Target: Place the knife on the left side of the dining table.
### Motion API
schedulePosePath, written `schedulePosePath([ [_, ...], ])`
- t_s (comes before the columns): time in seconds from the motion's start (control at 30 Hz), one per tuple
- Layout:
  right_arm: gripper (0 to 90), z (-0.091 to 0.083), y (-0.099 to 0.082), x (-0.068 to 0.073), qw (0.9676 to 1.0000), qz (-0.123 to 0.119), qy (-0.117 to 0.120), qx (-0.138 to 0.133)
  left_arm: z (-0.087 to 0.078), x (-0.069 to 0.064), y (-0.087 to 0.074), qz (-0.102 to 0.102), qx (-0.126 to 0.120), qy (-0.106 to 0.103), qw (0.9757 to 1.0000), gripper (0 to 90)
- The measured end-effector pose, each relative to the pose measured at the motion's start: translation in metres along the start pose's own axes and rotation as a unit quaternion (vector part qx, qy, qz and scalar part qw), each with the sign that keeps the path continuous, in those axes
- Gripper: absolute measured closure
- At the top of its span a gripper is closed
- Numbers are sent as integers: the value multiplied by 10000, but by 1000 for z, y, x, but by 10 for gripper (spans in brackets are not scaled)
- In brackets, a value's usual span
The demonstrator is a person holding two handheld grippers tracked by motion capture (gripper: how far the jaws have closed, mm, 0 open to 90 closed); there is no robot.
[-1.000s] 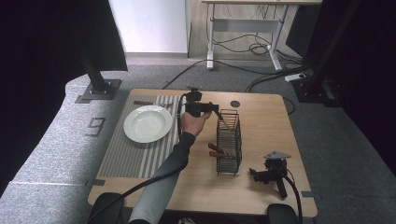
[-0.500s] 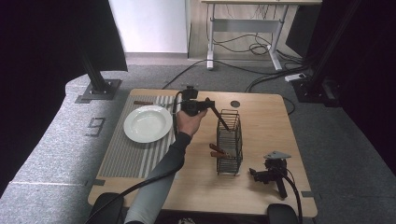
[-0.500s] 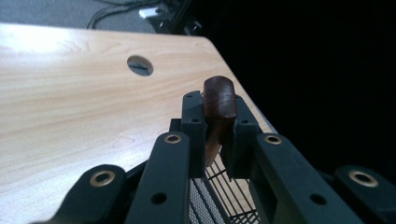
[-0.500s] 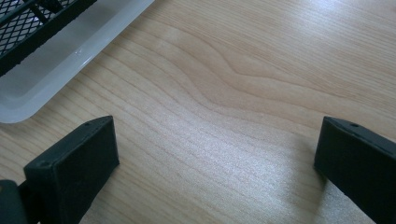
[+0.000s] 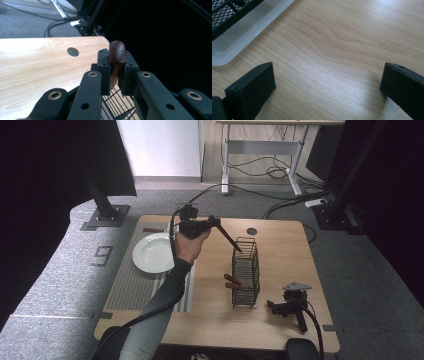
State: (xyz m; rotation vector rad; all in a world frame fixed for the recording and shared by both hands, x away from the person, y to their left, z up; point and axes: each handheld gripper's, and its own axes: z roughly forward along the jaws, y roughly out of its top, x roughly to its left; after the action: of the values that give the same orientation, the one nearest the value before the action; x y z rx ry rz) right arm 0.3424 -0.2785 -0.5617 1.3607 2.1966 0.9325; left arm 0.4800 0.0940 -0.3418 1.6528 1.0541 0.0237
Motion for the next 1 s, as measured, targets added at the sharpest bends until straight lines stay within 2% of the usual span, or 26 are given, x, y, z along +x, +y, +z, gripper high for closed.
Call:
schedulePosePath([
  [0.23,0,0,0,0,10000,-1,0,0,-30,3,4,32,-198,35,9998,805],
  [0.27,0,0,0,0,10000,-1,0,0,-30,3,4,32,-198,35,9998,805],
  [0.3,0,0,0,0,10000,-2,0,0,-38,5,2,14,-237,23,9997,804],
  [0.53,0,0,0,0,10000,-2,-1,-1,-60,17,-5,-28,-345,137,9993,804],
  [0.57,0,0,0,0,10000,-2,-1,0,-68,22,-8,-67,-377,162,9991,805],
  [0.67,0,0,0,0,10000,-1,-1,-1,-75,27,-12,-55,-380,254,9989,805],
  [0.7,0,0,0,0,10000,0,0,1,-83,32,-16,-33,-376,401,9985,804],
  [0.73,0,0,0,0,10000,0,-1,0,-83,32,-16,-33,-376,401,9985,805],
  [0.77,0,0,0,0,10000,-1,-1,-1,-91,39,-21,-76,-380,497,9980,804],
  [0.87,0,0,0,0,10000,-2,-1,-2,-98,45,-26,-102,-387,609,9973,804],
  [0.9,0,0,0,0,10000,0,-1,0,-106,52,-33,-164,-410,691,9966,804],
  [1.0,0,0,0,0,10000,-10,-1,-1,-116,62,-43,-249,-408,837,9953,804],
])
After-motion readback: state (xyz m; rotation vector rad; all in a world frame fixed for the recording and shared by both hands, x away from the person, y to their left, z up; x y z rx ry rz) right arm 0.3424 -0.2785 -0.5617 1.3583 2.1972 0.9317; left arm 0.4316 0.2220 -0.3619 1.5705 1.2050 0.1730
